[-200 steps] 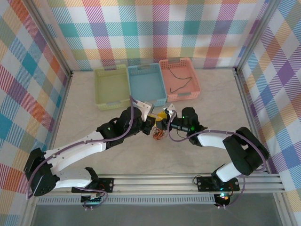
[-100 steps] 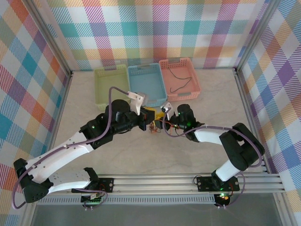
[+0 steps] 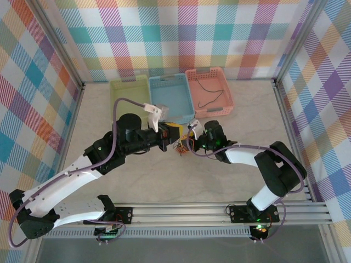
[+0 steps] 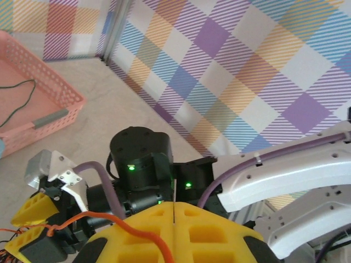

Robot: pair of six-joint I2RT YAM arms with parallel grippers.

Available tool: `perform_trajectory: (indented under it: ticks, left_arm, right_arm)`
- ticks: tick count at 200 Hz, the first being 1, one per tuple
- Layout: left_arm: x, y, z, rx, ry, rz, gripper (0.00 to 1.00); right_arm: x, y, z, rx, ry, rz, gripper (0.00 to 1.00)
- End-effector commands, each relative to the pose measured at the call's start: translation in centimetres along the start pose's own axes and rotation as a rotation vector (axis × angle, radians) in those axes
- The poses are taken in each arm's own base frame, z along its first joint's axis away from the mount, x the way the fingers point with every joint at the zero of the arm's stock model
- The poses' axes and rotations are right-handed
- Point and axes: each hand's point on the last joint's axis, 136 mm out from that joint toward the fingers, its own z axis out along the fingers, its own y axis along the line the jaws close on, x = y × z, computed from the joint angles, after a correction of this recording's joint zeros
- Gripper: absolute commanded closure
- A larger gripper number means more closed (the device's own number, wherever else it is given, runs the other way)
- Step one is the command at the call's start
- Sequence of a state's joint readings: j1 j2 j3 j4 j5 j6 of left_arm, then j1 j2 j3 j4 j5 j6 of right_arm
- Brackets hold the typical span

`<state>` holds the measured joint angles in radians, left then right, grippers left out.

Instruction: Untangle the cables

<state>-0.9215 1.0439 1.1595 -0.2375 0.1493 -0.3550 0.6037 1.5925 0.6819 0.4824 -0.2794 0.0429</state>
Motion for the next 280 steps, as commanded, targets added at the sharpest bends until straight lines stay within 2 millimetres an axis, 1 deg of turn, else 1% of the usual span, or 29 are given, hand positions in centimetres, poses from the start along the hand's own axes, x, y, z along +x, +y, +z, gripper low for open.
perform_trajectory:
  ticks: [1,27,50,56,75,115,159,196,245,266,280]
  left_arm:
    - [-1.6,-2.9,-1.7,0.114,-0.032,-0.030,1.00]
    - [-1.8,-4.1,-2.6,0.169,-0.022,-0.060,1.00]
    - [-1.7,-3.6,-3.1,0.131,-0.017,-0.113,1.00]
    - [-1.1,-3.2,-3.1,0.112,0.010,-0.133,1.00]
    - [-1.0,-3.6,-3.5,0.133,0.018,-0.167,1.00]
    - [-2.4,-4.8,-5.4,0.168,-0.017,-0.167,1.00]
    - [-4.4,-7.3,-7.4,0.255,-0.039,-0.154,1.00]
    - [-5.4,-7.8,-8.9,0.261,-0.073,-0.140,1.00]
    - [-5.8,-8.3,-9.6,0.273,-0.084,-0.136,1.00]
    - [-6.3,-8.7,-10.2,0.289,-0.100,-0.140,1.00]
    - [-6.4,-8.9,-10.4,0.302,-0.108,-0.143,1.00]
  right_arm:
    - [-0.1,-1.0,0.4,0.052,0.023,0.003,0.60]
    - [0.0,-1.5,0.5,0.074,0.033,0.014,0.60]
    - [0.0,-1.5,0.4,0.070,0.028,0.014,0.61]
    - [0.0,-1.5,0.4,0.070,0.029,0.014,0.61]
    - [0.0,-1.5,0.4,0.075,0.033,0.017,0.61]
    - [0.2,-2.1,0.3,0.109,0.044,0.023,0.61]
    - [0.2,-2.9,0.1,0.157,0.044,0.034,0.61]
    - [0.4,-3.2,0.2,0.165,0.057,0.043,0.61]
    - [0.6,-3.5,0.3,0.176,0.072,0.052,0.61]
    - [0.7,-3.5,0.2,0.179,0.072,0.054,0.61]
    - [0.2,-3.0,0.1,0.153,0.054,0.046,0.61]
